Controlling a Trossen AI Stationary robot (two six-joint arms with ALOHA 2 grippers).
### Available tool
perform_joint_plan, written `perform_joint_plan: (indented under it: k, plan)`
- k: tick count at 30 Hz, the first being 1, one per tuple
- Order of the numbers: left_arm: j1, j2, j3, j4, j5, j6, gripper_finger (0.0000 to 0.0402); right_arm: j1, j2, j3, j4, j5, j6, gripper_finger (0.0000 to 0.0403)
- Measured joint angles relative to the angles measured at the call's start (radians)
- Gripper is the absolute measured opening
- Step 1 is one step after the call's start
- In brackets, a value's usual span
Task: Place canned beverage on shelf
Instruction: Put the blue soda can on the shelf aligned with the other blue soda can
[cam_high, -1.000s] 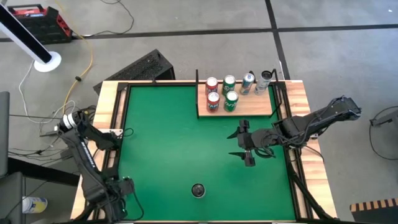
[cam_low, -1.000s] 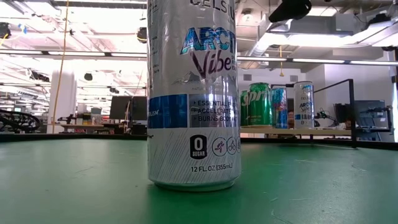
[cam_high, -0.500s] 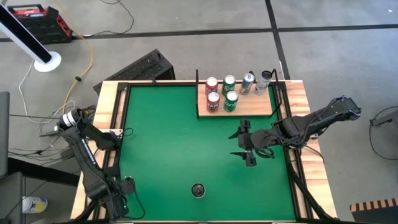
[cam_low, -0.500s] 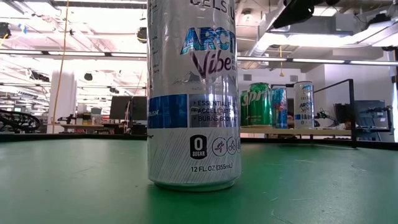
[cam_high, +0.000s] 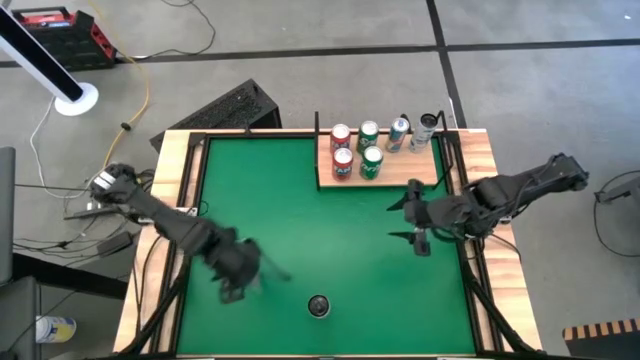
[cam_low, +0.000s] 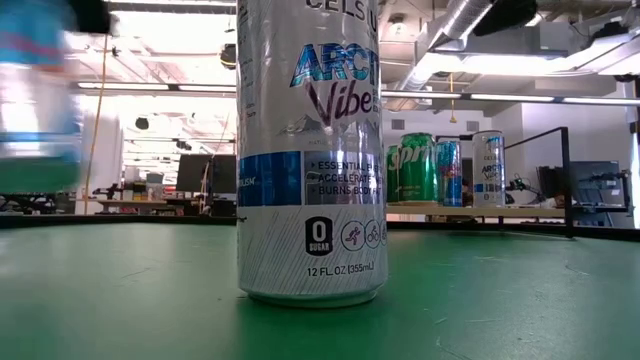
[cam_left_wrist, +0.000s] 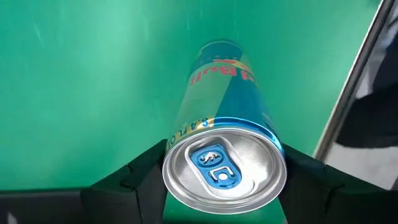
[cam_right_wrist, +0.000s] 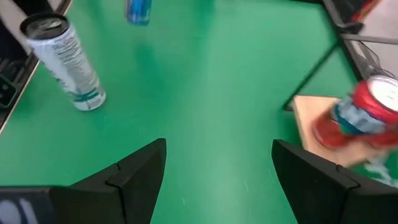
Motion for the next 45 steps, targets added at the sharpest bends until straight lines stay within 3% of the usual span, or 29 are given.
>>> perform_joint_plan:
  k: [5, 9, 16, 22, 32, 35, 45]
  plan:
    - [0.259, 0.017, 0.024, 0.062, 0.022, 0.304, 0.0221, 0.0, -0.067, 0.001, -0.096, 0.031, 0.065, 0.0314]
    - [0.436, 0.062, 0.131, 0.06, -0.002, 0.549, 0.0221, 0.0, -0.098, -0.016, -0.131, 0.067, 0.071, 0.0314]
    - [0.612, 0.255, 0.392, 0.051, -0.023, 0.829, 0.0221, -0.018, -0.172, -0.173, 0.023, 0.097, 0.017, 0.0314]
    - [0.611, 0.477, 0.621, -0.036, -0.023, 0.937, 0.0221, -0.042, -0.222, -0.324, 0.281, 0.088, 0.002, 0.0314]
    - [0.549, 0.781, 0.961, -0.262, -0.062, 1.037, 0.0221, -0.049, -0.163, -0.544, 0.709, 0.048, -0.056, 0.0314]
    - [0.529, 0.829, 1.008, -0.302, -0.089, 1.051, 0.0221, -0.049, -0.14, -0.575, 0.81, 0.026, -0.075, 0.0314]
    - [0.516, 0.847, 0.998, -0.316, -0.105, 1.059, 0.0235, -0.049, -0.136, -0.586, 0.813, 0.026, -0.074, 0.0314]
